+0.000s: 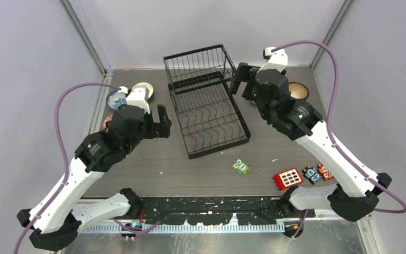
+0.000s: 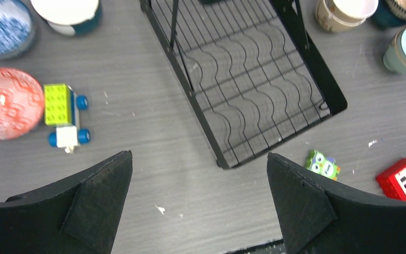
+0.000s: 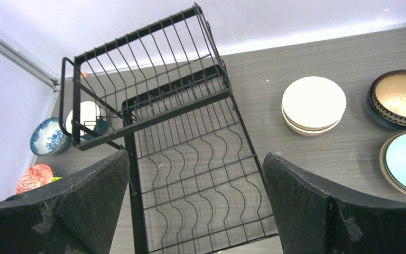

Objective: Unload the bowls from the dish rack
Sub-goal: Reset both arms

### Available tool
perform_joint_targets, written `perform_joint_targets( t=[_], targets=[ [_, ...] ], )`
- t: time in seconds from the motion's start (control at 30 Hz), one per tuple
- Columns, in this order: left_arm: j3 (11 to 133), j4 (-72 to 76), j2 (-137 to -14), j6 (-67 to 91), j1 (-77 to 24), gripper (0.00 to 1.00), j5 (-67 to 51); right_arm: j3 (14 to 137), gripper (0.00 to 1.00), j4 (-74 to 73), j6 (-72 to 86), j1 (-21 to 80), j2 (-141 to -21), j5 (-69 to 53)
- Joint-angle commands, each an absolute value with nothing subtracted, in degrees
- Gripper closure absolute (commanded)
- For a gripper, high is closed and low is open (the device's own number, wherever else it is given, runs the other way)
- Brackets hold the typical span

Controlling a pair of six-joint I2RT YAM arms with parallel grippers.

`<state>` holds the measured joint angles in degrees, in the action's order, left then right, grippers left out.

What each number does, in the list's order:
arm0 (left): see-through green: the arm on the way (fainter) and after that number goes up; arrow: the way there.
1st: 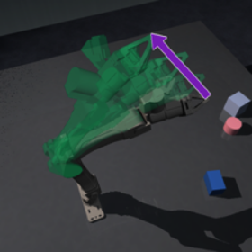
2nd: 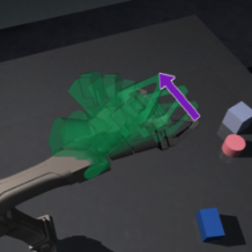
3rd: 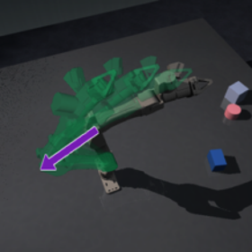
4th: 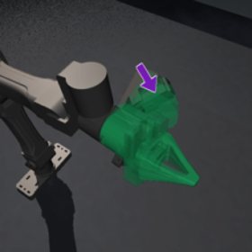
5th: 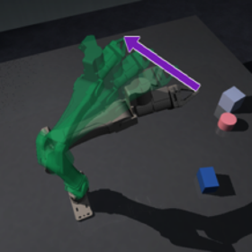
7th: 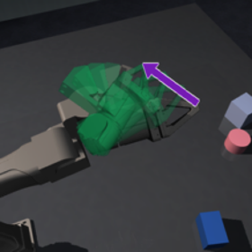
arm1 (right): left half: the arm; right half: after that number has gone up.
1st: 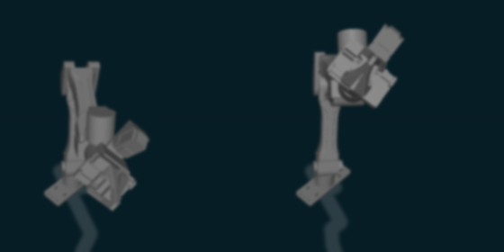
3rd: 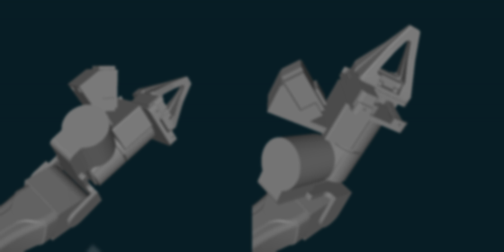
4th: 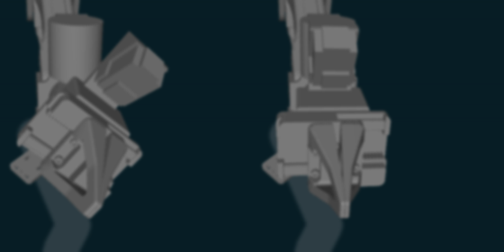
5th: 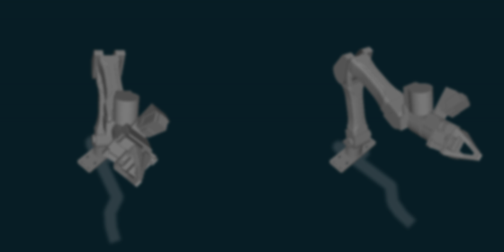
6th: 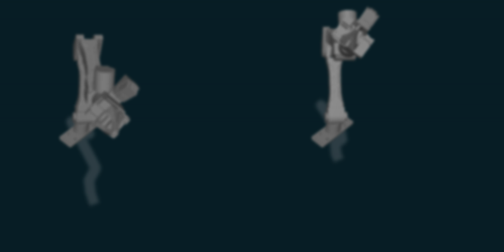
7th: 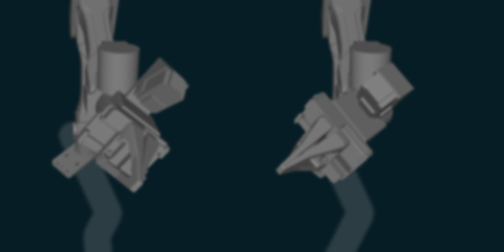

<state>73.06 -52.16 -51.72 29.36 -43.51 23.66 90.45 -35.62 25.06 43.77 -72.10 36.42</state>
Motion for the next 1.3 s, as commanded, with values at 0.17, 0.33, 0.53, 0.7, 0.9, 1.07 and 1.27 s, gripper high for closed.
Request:
perform_joint_targets(
  t=[0.17,0.33,0.53,0.7,0.9,1.07,1.27],
  targets=[
    [81.91,-49.7,-52.47,19.26,-43.59,0.0,34.46,79.08,0.0,-21.04,21.14,43.61,-62.43,38.82],
    [79.25,-48.37,-50.86,18.41,-43.59,0.0,35.89,73.19,0.0,-17.79,15.97,43.61,-54.18,37.29],
    [75.69,-46.22,-50.16,18.95,-43.62,0.0,37.18,71.8,0.0,-20.5,15.26,43.59,-51.33,37.4],
    [72.06,-43.31,-48.25,17.98,-43.59,0.0,40.47,71.95,0.0,-24.27,15.22,43.64,-52.23,40.28],
    [69.99,-41.49,-46.73,16.36,-43.59,0.0,43.11,71.37,0.0,-25.9,16.31,43.64,-53.53,48.72],
    [70.76,-42.28,-47.18,16.01,-43.59,0.0,42.23,66.21,0.0,-16.65,14.56,43.66,-50.03,50.47],
    [72.73,-40.11,-48.73,15.81,-43.6,0.0,36.62,64.02,0.0,-14.37,17.95,43.61,-48.93,45.6]
  ],
)
